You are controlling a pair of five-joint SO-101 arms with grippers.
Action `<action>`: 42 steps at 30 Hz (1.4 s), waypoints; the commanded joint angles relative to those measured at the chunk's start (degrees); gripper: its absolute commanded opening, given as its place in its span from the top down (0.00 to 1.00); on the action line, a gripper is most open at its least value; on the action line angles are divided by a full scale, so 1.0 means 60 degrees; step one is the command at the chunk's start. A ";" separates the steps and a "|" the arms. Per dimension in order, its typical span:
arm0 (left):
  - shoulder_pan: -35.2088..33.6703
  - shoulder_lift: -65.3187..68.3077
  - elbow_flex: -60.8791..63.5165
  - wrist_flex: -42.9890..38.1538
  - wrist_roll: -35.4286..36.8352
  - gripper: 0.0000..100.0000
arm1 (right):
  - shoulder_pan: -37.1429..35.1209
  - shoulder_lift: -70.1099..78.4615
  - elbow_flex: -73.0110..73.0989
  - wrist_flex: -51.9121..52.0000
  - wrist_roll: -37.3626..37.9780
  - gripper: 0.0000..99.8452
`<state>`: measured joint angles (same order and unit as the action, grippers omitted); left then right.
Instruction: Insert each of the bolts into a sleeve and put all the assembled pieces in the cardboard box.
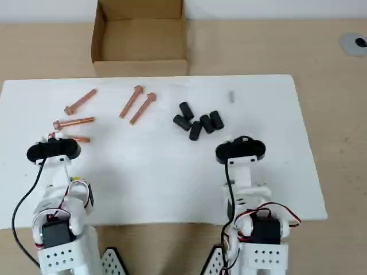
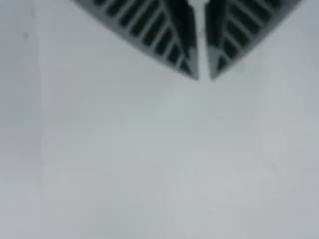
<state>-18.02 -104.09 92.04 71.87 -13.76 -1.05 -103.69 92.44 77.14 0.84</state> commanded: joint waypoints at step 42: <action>0.4293 1.3663 -1.6806 0.3751 -0.0996 0.96 | 0.0637 1.3531 -1.8293 0.4220 0.0044 0.99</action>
<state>6.68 -24.70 -6.33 97.80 -18.24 0.88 -26.07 -17.89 101.67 0.66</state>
